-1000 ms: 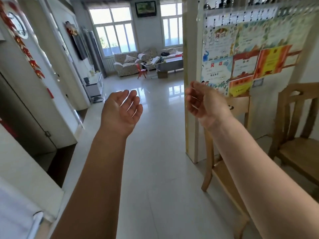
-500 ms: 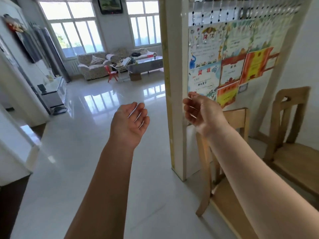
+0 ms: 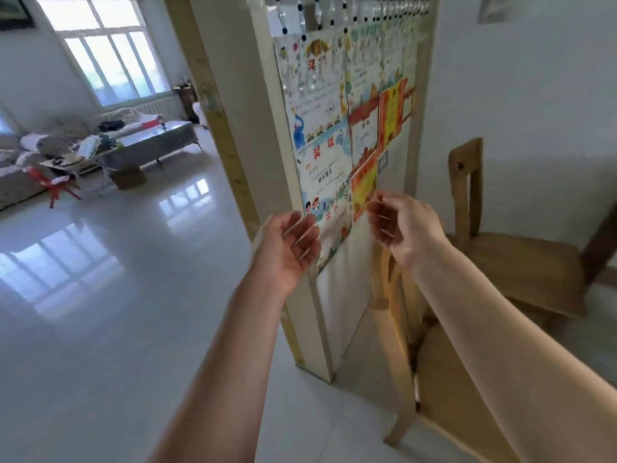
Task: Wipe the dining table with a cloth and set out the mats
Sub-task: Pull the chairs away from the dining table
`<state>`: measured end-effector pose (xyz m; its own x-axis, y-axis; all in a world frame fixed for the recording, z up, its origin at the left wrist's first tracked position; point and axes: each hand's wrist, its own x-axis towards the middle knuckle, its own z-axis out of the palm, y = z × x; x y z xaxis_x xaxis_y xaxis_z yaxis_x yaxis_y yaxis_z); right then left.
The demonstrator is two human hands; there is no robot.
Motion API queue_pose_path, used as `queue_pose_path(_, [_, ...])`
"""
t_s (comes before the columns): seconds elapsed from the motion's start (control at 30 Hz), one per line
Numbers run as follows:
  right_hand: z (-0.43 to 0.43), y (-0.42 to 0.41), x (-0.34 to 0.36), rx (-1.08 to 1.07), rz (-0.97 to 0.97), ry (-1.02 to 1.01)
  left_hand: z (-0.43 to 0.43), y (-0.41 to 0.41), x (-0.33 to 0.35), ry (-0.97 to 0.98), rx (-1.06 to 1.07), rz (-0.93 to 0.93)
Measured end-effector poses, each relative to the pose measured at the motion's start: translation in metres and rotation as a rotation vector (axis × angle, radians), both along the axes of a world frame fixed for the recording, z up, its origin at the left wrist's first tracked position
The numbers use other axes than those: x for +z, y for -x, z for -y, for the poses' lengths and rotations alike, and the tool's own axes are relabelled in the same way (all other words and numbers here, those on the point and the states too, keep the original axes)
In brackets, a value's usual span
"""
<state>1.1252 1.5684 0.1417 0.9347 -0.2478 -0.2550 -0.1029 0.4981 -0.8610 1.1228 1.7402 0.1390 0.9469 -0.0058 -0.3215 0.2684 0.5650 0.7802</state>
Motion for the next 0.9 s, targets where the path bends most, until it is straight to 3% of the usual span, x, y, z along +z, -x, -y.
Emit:
queue_pose_path(0.3, [0.036, -0.055, -0.053, -0.214, -0.165, 0.149, 0.064, -0.106, -0.065, -0.073, -0.363, -0.166])
queue_pose_path(0.5, [0.044, -0.087, -0.088, -0.179, -0.266, 0.240, 0.111, -0.159, -0.111, -0.348, -0.441, -0.250])
queue_pose_path(0.63, [0.037, -0.106, -0.119, -0.083, -0.375, 0.426, 0.117, -0.187, -0.144, -0.523, -0.499, -0.294])
queue_pose_path(0.83, [0.013, -0.124, -0.152, -0.060, -0.471, 0.644, 0.119, -0.212, -0.177, -0.566, -0.788, -0.340])
queue_pose_path(0.9, [0.002, -0.124, -0.160, -0.009, -0.498, 0.825, 0.119, -0.215, -0.182, -0.608, -0.852, -0.328])
